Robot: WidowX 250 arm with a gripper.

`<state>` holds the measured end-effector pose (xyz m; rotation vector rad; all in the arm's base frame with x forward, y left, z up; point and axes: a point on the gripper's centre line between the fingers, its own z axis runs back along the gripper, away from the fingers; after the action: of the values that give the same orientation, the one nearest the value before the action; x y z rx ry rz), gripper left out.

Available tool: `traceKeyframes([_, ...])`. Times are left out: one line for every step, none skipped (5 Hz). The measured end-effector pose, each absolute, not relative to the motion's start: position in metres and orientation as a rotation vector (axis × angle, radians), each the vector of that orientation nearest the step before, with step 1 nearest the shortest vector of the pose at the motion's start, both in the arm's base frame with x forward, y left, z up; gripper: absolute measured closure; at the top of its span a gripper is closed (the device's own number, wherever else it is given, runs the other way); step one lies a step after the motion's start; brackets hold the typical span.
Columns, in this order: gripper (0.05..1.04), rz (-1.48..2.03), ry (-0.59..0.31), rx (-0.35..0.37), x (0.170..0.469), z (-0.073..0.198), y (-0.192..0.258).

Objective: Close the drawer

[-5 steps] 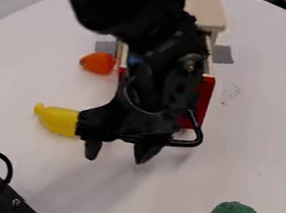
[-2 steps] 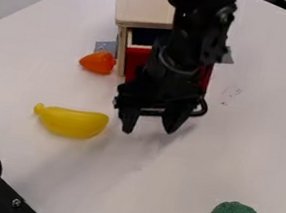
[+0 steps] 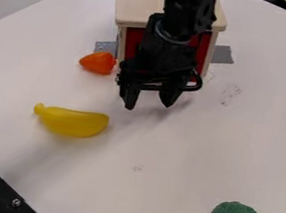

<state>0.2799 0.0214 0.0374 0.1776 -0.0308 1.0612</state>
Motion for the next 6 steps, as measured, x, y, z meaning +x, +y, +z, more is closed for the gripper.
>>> traceKeyframes([0.085, 1.058, -0.014, 0.178, 0.284, 0.034, 0.023])
traceKeyframes([0.085, 1.050, 0.011, 0.175, 0.277, 0.030, 0.026])
traceKeyframes([0.085, 1.045, 0.002, 0.170, 0.253, 0.032, 0.026])
traceKeyframes([0.085, 1.005, -0.009, 0.161, 0.227, 0.040, 0.015])
traceKeyframes([0.085, 0.986, -0.032, 0.146, 0.218, 0.046, 0.010])
traceKeyframes([0.085, 0.987, -0.033, 0.132, 0.218, 0.051, 0.006])
